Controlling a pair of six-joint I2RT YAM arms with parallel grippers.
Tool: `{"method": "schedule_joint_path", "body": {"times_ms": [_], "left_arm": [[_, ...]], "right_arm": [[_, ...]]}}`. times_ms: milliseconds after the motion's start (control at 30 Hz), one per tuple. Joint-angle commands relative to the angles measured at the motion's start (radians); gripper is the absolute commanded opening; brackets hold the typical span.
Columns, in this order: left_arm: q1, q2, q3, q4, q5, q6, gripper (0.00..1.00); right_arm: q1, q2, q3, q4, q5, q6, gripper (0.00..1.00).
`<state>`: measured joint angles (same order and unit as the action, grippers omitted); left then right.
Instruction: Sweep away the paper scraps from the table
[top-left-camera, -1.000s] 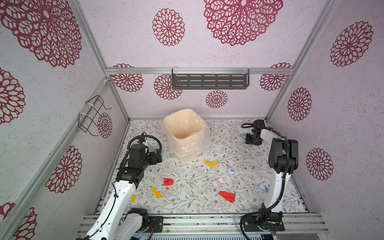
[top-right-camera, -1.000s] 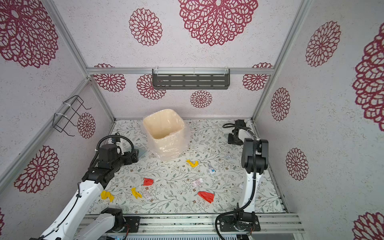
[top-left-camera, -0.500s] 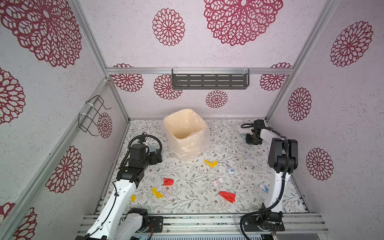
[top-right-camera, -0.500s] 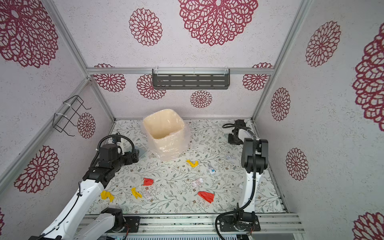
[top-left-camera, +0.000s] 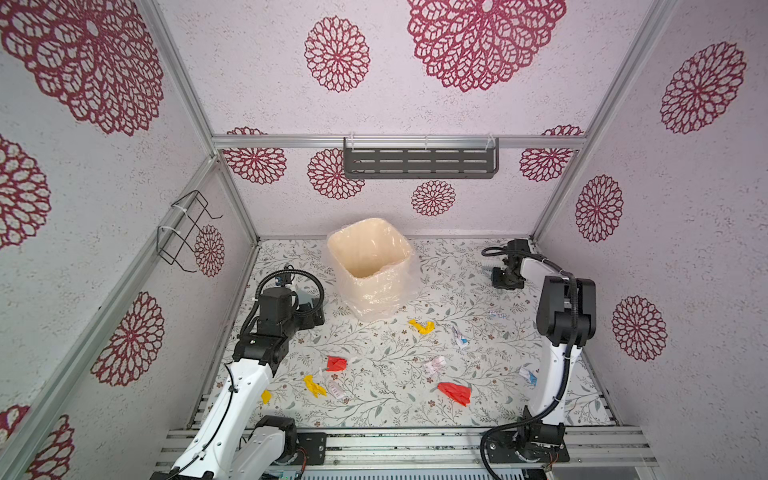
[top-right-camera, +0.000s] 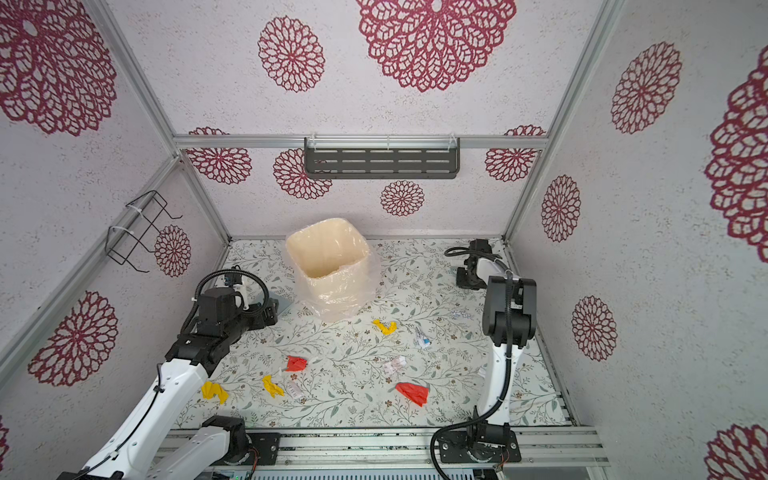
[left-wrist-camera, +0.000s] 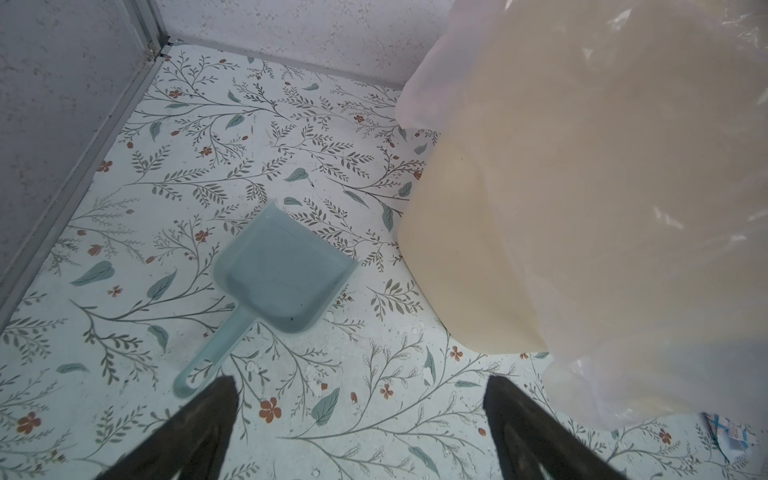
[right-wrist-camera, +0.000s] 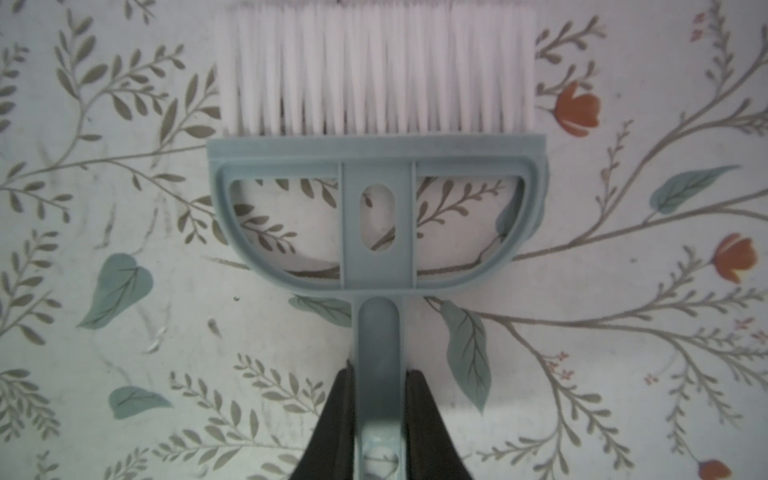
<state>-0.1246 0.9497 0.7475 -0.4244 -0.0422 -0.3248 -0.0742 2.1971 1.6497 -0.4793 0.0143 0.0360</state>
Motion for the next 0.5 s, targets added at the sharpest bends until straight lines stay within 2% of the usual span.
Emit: {"method": "schedule_joint_path", "body": {"times_ms": [0, 467], "left_arm": [[-0.006, -0.001, 0.01, 0.01, 0.004, 0.007, 0.97], [-0.041, -0.052, 0.089, -0.037, 0.004, -0.027, 0.97]], "right_arm": [[-0.003, -0.053, -0.013, -0.017, -0.022, 0.017, 0.11], [0.013, -0.334, -0.151, 0.039, -0.058, 0.084, 0.1]]}}
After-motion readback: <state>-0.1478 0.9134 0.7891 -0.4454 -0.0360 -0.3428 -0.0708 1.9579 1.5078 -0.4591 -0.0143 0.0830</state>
